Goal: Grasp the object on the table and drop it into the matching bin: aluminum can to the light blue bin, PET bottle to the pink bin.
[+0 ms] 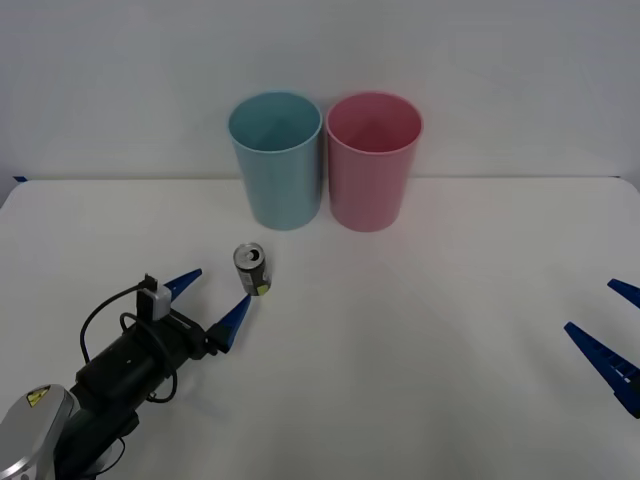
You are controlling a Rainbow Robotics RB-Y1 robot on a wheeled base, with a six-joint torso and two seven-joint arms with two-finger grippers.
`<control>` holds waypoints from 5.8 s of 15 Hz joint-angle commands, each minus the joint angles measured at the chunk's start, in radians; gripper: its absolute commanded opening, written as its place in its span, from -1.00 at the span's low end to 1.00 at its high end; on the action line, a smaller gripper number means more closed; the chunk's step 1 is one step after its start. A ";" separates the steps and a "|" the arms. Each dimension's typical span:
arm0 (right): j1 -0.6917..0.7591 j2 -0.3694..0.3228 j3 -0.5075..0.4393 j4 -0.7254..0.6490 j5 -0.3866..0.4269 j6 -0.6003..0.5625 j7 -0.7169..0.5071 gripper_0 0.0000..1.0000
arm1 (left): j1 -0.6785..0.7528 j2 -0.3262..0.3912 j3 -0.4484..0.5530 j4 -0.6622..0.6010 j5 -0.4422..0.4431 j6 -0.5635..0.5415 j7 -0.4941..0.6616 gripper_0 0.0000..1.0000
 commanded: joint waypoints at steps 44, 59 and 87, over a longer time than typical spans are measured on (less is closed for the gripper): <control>0.000 0.000 0.000 0.000 0.000 0.000 0.000 1.00 | -0.123 0.213 -0.086 -0.077 0.198 0.072 0.156 -1.00; 0.000 0.000 0.000 0.000 0.000 0.000 0.000 1.00 | -0.167 0.348 0.054 -0.399 -0.026 0.044 0.683 -1.00; 0.000 0.000 0.000 0.000 0.000 0.000 0.000 1.00 | -0.913 0.129 0.011 0.345 -0.425 0.076 0.752 -1.00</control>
